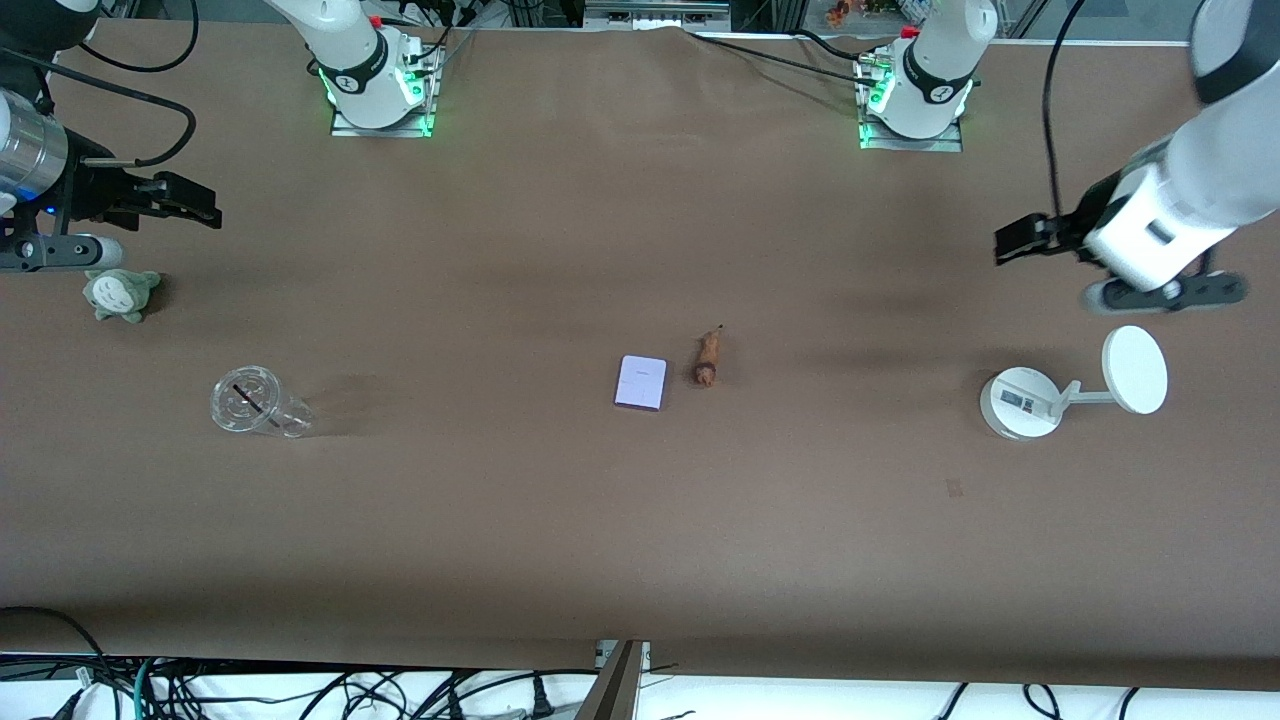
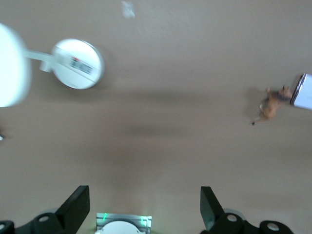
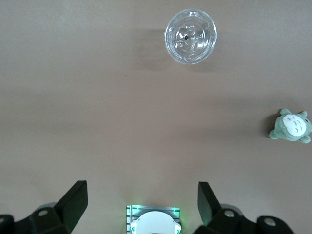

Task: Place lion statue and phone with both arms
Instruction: 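Reach the left gripper toward the brown lion statue beside the phone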

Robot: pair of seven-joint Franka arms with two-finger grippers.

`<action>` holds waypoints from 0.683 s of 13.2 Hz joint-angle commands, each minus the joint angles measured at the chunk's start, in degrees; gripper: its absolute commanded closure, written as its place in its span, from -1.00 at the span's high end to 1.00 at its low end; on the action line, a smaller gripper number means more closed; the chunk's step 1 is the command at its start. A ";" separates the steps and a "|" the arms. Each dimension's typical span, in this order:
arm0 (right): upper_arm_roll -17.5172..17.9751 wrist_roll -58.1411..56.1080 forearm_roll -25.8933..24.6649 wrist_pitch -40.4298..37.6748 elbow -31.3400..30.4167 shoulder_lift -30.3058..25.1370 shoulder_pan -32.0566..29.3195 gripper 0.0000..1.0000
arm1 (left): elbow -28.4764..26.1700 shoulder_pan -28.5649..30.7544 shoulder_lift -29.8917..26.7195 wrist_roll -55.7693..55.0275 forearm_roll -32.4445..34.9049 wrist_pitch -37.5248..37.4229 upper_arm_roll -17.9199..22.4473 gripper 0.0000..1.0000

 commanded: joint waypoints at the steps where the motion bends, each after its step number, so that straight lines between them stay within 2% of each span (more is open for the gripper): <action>1: 0.83 0.03 -2.25 -0.36 0.68 0.57 -0.07 1.00 | 0.43 -2.53 5.11 -0.37 -0.84 2.59 -2.09 1.00; 9: 0.83 1.00 -1.91 -0.80 0.77 0.84 -0.15 1.00 | -0.98 -20.20 19.70 -14.68 0.12 27.98 -1.83 1.00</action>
